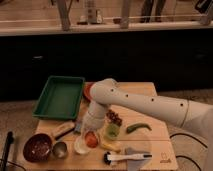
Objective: Place apple in paper cup
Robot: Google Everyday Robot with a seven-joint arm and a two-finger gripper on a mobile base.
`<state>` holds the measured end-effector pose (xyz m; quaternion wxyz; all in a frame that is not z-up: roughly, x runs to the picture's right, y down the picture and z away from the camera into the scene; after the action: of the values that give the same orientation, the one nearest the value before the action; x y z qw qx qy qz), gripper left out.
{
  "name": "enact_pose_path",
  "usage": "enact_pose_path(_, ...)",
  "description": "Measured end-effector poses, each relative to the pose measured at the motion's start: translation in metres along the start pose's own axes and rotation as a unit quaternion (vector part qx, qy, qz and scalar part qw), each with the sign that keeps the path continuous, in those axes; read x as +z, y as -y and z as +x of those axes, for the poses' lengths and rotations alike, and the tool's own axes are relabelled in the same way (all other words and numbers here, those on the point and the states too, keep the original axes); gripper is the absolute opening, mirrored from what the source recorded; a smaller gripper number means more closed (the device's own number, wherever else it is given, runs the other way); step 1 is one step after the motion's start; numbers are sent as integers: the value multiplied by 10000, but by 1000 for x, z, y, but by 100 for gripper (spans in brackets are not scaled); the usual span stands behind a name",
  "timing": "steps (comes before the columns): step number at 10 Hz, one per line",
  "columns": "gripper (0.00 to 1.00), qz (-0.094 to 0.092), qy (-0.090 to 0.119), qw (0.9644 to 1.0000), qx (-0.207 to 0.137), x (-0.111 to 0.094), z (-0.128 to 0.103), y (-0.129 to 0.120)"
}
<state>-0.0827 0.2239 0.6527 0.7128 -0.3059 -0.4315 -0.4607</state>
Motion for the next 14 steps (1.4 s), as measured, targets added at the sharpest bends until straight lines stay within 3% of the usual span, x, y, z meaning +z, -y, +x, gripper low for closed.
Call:
enact_pose_path(9, 2, -278, 239, 9986, -375, 19, -2, 27)
enact_pose_path(14, 48, -405, 422, 9970, -517, 22, -2, 32)
